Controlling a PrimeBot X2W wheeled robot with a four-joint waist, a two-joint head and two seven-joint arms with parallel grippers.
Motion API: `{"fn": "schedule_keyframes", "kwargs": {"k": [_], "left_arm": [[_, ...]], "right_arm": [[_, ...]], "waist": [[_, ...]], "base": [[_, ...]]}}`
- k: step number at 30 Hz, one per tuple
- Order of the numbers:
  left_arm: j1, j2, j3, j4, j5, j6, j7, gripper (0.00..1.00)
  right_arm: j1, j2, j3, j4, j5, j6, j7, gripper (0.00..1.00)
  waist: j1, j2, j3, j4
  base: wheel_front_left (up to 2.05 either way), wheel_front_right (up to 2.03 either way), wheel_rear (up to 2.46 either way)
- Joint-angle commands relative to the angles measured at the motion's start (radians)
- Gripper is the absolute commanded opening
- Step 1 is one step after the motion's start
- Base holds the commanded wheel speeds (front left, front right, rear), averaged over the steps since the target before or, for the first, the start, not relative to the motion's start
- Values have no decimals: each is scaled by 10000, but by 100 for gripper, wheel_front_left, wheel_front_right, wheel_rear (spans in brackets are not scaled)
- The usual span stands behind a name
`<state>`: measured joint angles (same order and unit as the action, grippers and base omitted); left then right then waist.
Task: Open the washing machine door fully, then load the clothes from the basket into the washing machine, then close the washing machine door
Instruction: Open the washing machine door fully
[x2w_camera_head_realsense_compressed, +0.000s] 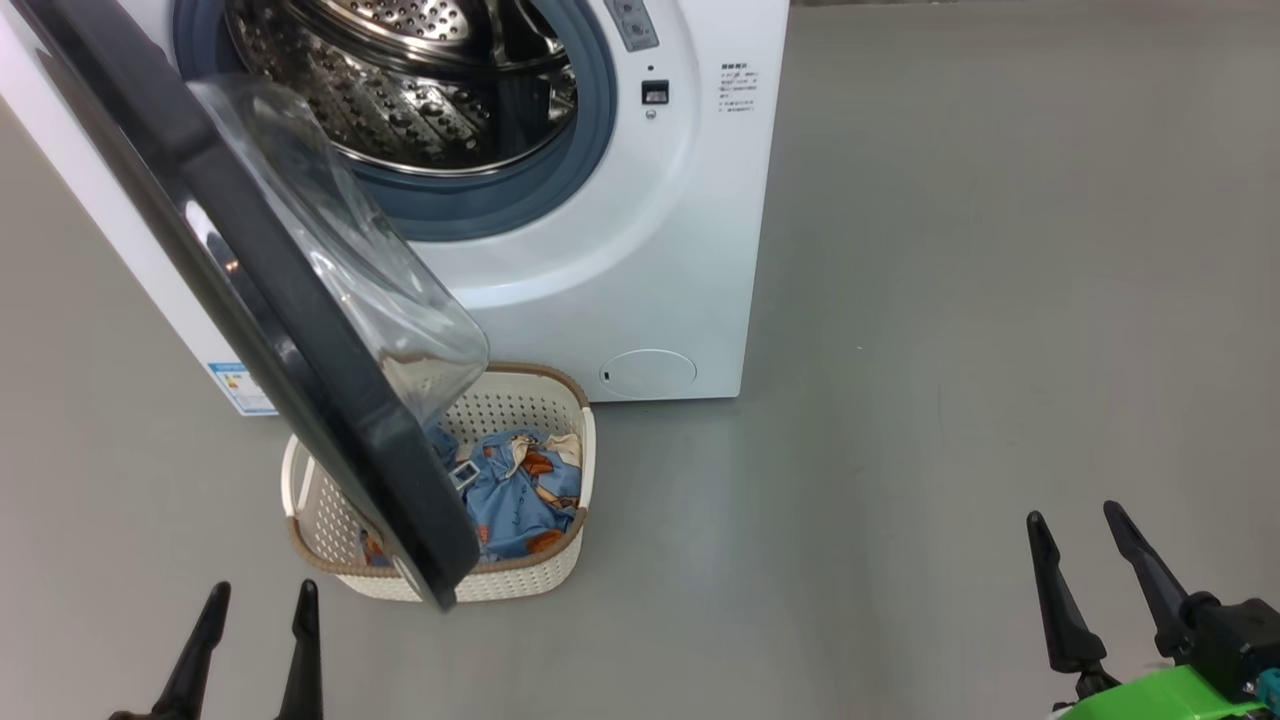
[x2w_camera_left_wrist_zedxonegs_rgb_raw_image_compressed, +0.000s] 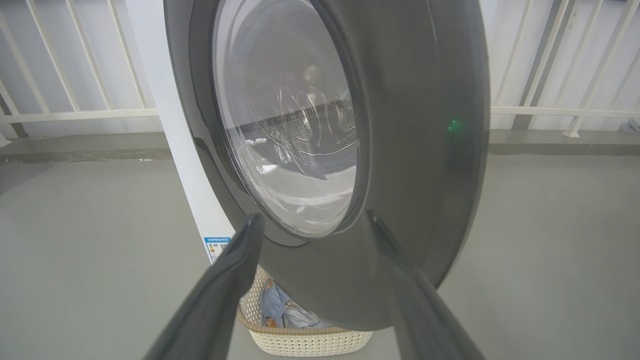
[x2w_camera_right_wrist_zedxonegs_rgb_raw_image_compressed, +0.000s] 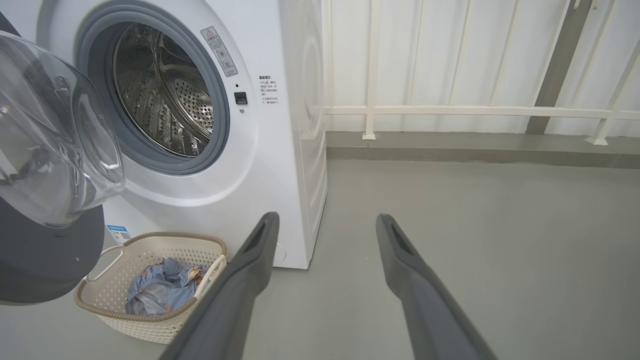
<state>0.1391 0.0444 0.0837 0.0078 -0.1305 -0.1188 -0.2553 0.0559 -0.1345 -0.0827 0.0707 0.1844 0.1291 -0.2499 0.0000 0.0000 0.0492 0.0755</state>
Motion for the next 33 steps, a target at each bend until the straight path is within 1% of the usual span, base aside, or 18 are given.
{"fn": "schedule_keyframes", "kwargs": {"k": [1,17,33], "left_arm": [[-451,60,291,-189,-3,26,-65,100],[-1262,59,210,70,65,-91,-65,100],[-1172,59,333,101,55,-114,-65,100]], "right_arm": [[-425,-131,233,-181,-89,16,-118,100],[-1273,-263,485,277,-104,16,-118,100],[-1256,-238,501,373,-72,16,-118,100]], "waist": [[0,0,34,20],[0,0,579,131],[0,0,436,146]], "base": [[0,0,0],[0,0,0],[0,0,0]]}}
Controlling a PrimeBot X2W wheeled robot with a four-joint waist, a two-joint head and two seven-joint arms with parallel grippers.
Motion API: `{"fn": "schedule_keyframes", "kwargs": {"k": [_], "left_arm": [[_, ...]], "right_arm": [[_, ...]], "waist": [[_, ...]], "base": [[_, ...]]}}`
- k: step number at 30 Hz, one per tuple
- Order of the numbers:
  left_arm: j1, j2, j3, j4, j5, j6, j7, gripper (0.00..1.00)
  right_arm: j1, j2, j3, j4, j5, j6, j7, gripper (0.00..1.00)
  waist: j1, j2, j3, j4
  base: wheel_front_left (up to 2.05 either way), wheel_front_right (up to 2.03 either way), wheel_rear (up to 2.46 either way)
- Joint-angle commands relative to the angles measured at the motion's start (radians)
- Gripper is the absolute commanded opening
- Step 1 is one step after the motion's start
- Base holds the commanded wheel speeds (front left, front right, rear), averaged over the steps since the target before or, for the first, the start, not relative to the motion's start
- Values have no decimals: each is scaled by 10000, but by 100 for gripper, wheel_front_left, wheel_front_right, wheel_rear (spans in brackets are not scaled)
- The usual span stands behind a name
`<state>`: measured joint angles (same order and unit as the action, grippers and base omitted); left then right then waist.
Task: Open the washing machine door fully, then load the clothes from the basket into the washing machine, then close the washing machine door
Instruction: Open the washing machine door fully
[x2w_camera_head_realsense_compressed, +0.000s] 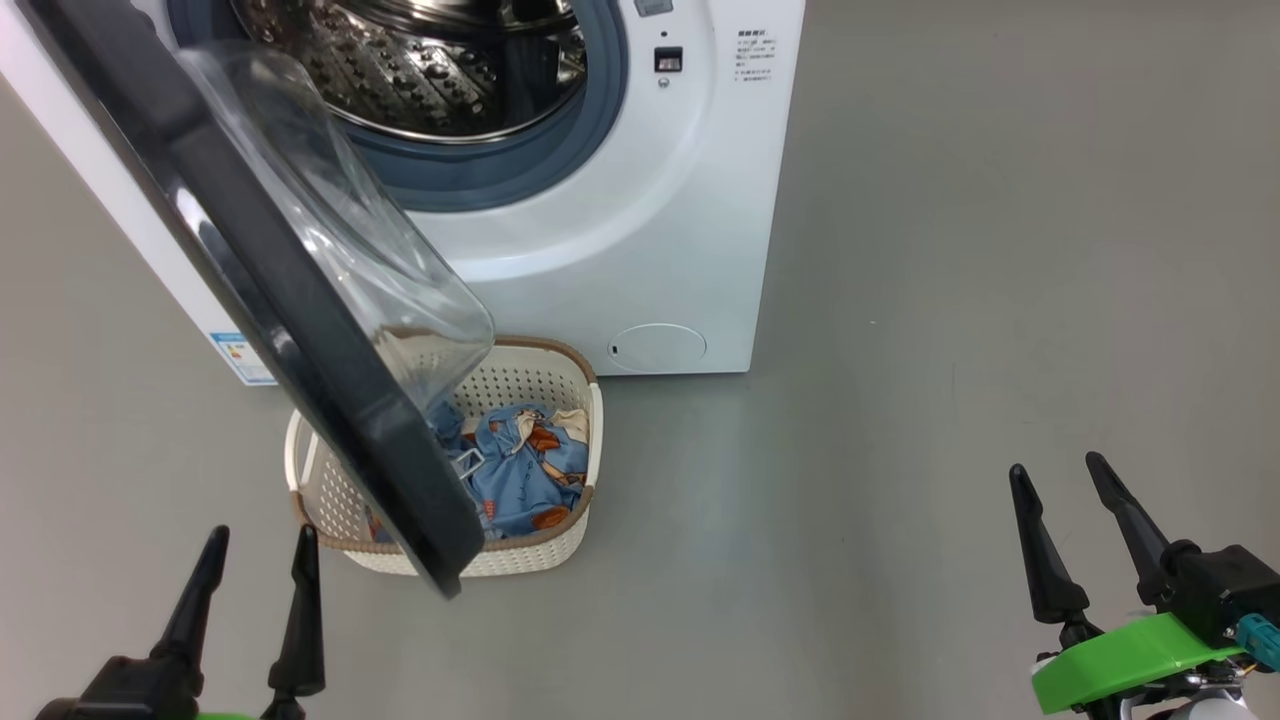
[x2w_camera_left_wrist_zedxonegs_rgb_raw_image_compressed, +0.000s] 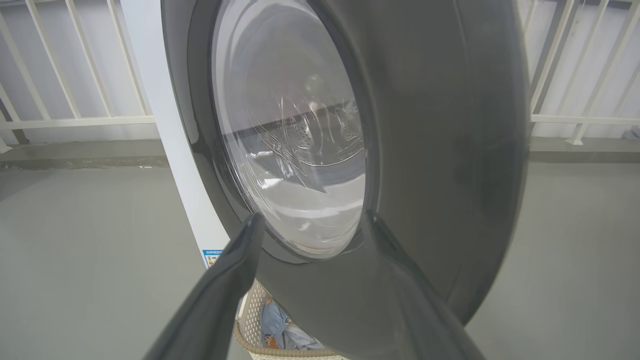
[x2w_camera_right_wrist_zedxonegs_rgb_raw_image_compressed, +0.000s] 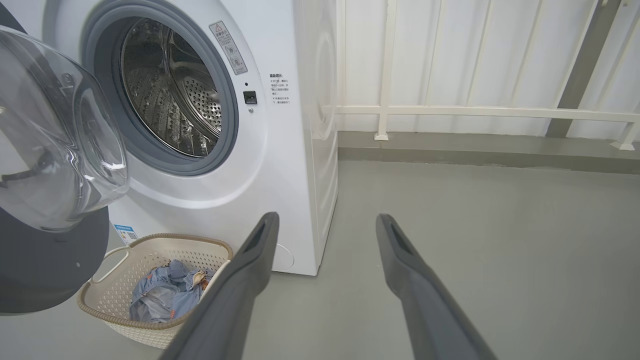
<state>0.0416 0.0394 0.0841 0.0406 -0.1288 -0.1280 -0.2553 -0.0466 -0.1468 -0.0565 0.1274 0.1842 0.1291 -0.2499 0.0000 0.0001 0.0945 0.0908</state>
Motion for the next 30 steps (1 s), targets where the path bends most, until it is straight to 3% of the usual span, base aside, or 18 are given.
{"fn": "schedule_keyframes", "kwargs": {"k": [1,29,30], "left_arm": [[-183,109,317,-223,36,-23,-65,100],[-41,108,234,-232,-85,-26,-65,100],[-42,108,223,-222,-85,-26,-65,80]], "right_arm": [[-213,-119,236,-184,-64,16,-118,100],[-62,-75,166,-128,-25,16,-118,100],[-64,-75,168,-126,-26,16,-118,100]], "waist": [[0,-1,-38,-7],[0,-1,-179,-23],[0,-1,-179,-21]], "base": [[0,0,0],[0,0,0],[0,0,0]]}}
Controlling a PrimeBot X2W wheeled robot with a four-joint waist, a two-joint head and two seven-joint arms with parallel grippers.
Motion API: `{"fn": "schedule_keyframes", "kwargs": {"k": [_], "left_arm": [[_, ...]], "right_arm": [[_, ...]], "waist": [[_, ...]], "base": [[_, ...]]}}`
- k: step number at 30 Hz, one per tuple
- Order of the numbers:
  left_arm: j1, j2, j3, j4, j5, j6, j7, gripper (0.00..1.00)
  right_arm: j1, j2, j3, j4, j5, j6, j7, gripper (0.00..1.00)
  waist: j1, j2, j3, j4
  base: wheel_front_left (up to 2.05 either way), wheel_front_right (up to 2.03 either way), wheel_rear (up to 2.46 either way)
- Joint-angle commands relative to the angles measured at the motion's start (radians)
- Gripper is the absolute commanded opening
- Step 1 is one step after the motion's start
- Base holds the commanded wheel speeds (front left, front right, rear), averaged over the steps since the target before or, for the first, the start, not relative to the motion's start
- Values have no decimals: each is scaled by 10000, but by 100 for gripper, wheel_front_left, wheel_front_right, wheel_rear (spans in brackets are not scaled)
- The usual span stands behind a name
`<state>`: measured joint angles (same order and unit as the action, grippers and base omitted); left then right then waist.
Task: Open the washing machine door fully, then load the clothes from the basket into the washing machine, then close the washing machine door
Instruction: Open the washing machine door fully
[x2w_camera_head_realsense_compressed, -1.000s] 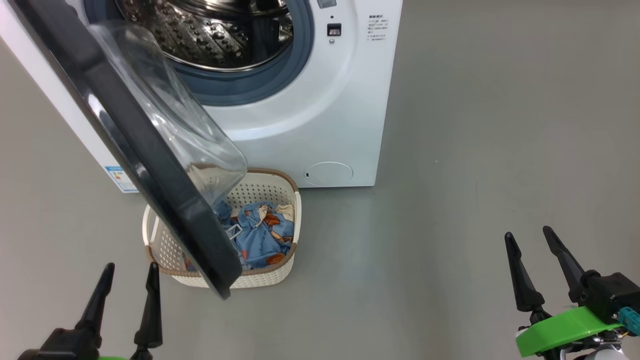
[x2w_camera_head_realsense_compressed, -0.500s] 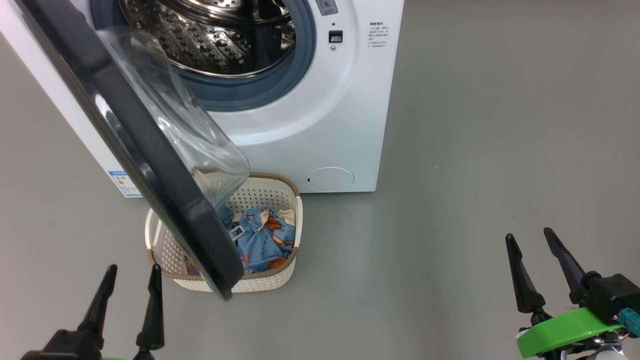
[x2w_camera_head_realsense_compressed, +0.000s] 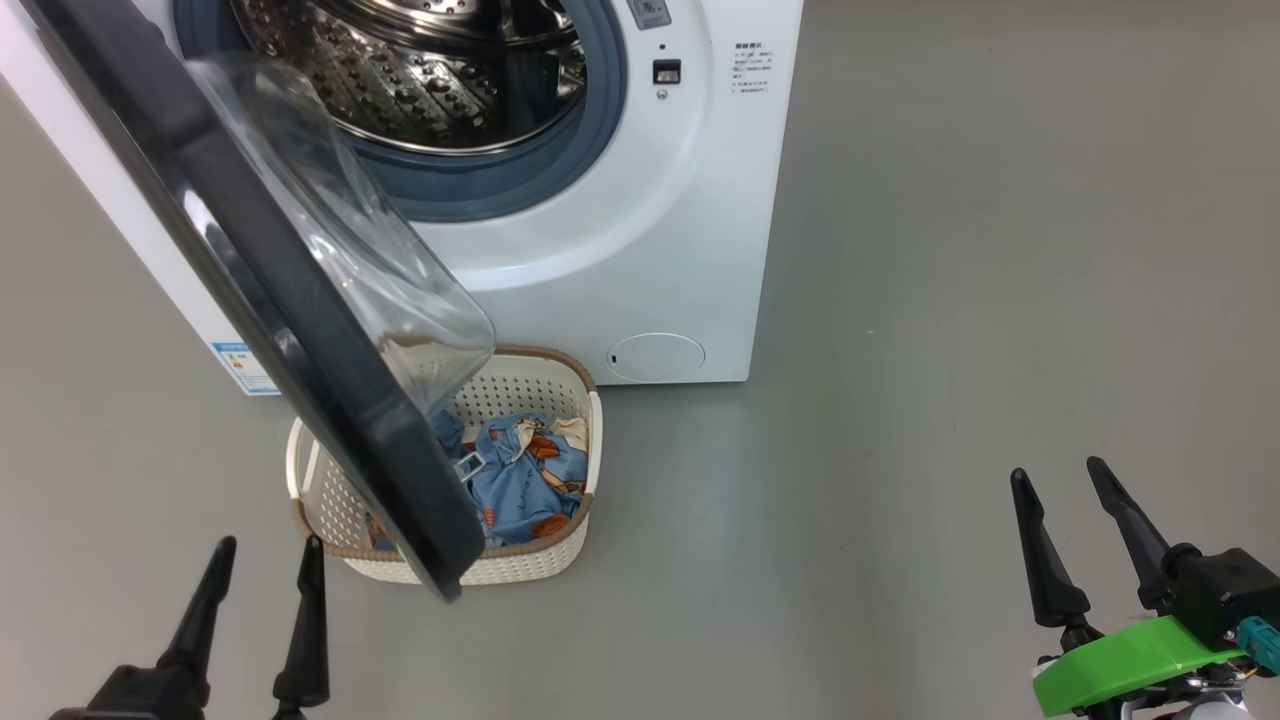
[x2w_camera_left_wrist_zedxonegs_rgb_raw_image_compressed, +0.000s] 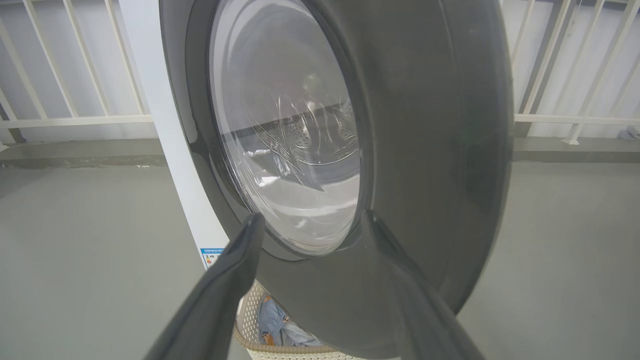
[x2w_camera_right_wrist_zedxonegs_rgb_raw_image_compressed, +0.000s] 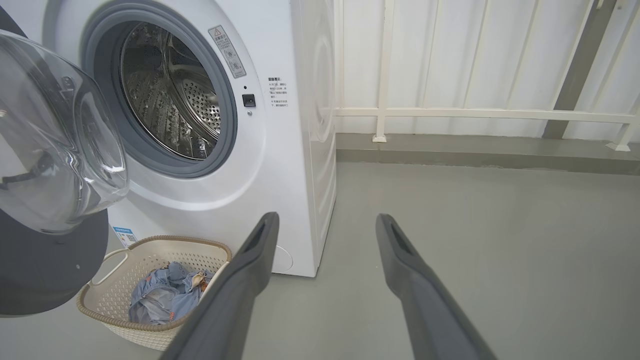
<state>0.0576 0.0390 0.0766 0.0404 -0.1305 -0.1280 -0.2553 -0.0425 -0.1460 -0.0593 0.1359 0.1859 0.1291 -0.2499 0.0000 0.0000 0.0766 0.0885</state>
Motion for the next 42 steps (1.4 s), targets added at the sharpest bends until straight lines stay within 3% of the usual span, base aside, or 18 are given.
{"fn": "schedule_keyframes", "kwargs": {"k": [1,2,3,11,17,20,28,32,42], "left_arm": [[-202,112,298,-220,-67,-26,-65,80],[-205,112,286,-204,-66,-26,-65,36],[-206,112,276,-188,-70,-26,-65,0],[-309,112,476,-625,-392,-25,-65,0],[-979,112,1128,-2728,-766,11,-65,0],[-1555,112,933,-3901,-958,-7,-65,0],[-3028,582,-2160,-5226,-1108,-24,-65,0],[-3284,551,-3399,-4792,-1199,-25,-65,0],[-2759,318,-5297,-3365,-1495,-26,-65,0]], "right_arm": [[-106,-83,197,-210,-43,16,-118,100],[-109,-81,199,-209,-41,16,-118,100],[-109,-79,201,-207,-37,16,-118,100],[-94,-71,187,-181,0,16,-118,100],[-61,-47,130,-176,32,16,-118,100],[-8,-52,85,-179,67,16,-118,100],[87,-17,45,-177,60,16,-118,100],[43,26,139,-188,33,16,-118,100],[61,3,162,-182,19,16,-118,100]], "waist": [[0,0,-1,2],[0,0,-5,3],[0,0,-10,5],[0,0,-45,43],[0,0,-109,68],[0,0,-155,103],[0,0,-265,85],[0,0,-247,-29],[0,0,-134,-112]], "base": [[0,0,0],[0,0,0],[0,0,0],[0,0,0],[0,0,0],[0,0,0],[0,0,0],[0,0,0],[0,0,0]]}}
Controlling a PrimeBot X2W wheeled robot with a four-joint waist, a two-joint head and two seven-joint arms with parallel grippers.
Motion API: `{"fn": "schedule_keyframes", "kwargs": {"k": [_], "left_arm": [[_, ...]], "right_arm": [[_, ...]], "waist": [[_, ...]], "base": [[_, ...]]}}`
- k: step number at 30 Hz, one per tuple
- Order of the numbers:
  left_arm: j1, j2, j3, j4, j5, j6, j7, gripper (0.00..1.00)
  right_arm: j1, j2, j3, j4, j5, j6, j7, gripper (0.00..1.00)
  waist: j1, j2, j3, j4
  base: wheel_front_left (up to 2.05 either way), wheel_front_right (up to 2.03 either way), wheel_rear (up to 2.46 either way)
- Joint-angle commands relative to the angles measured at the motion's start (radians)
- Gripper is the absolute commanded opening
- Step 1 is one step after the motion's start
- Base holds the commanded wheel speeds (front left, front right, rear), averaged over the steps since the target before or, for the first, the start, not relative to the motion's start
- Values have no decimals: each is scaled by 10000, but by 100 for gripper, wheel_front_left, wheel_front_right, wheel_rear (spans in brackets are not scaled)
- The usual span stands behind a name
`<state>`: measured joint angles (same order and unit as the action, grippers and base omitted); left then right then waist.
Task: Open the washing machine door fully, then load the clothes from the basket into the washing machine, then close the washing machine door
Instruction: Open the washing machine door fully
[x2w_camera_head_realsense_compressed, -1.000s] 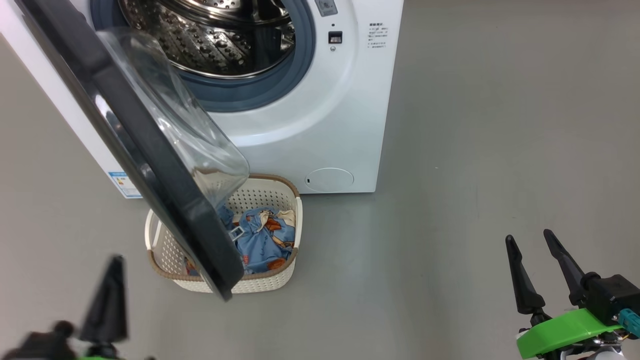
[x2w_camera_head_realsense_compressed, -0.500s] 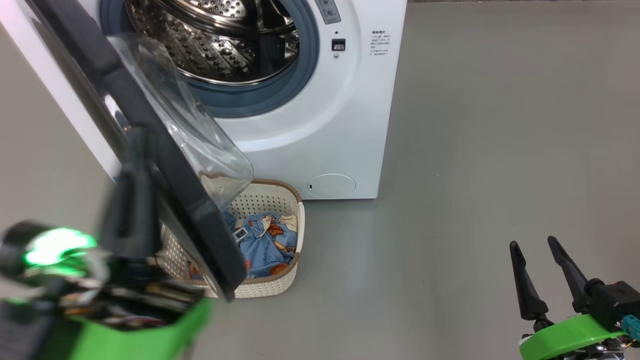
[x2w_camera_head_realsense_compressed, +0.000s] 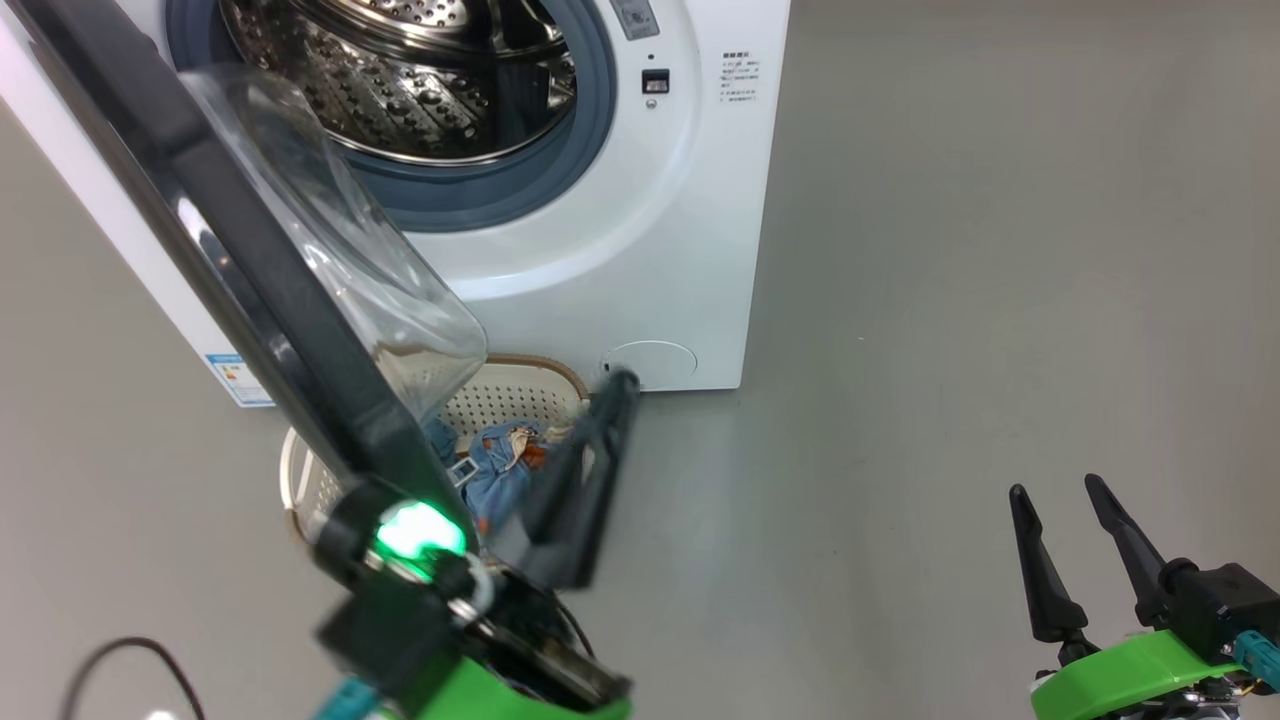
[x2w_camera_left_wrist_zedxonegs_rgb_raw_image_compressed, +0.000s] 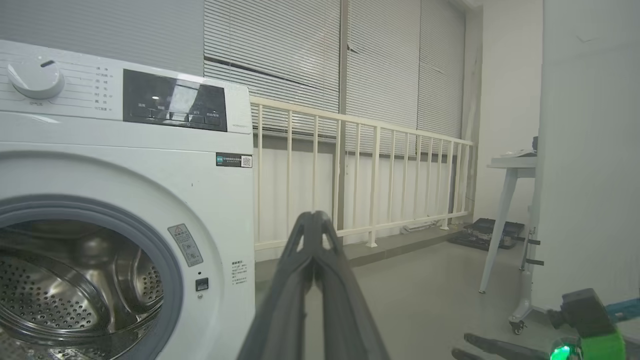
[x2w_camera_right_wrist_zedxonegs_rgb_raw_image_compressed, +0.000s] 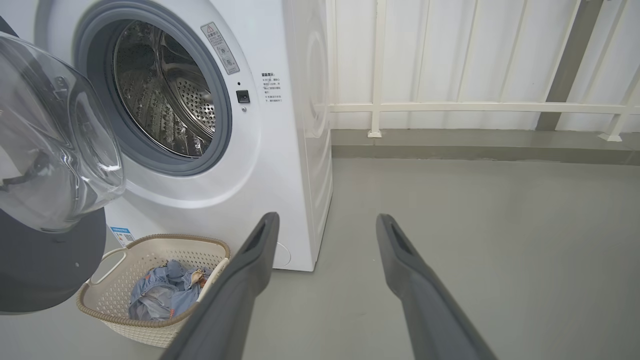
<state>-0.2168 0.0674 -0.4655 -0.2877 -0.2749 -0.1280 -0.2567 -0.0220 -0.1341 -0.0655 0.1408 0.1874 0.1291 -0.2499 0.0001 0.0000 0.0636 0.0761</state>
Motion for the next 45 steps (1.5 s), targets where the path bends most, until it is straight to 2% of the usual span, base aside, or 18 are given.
{"fn": "schedule_keyframes", "kwargs": {"k": [1,10,26,40,45], "left_arm": [[76,31,-33,40,-37,-26,-51,0],[703,220,-681,1349,-101,-26,-51,0],[322,48,853,3746,186,-26,-51,0],[-126,-99,1503,4480,203,-26,-51,0],[-161,-132,1955,4797,222,119,-51,0]], "right_arm": [[-131,-115,229,-231,4,16,-118,100],[-142,-147,306,-136,14,16,-118,100],[-180,-231,350,-75,93,16,-118,100],[-367,-156,257,-27,170,16,-118,100],[-416,-121,264,-4,162,16,-118,100]], "waist": [[0,0,-8,24],[0,0,-58,132],[0,0,187,72],[0,0,577,126],[0,0,625,210]], "base": [[0,0,0],[0,0,0],[0,0,0],[0,0,0],[0,0,0]]}}
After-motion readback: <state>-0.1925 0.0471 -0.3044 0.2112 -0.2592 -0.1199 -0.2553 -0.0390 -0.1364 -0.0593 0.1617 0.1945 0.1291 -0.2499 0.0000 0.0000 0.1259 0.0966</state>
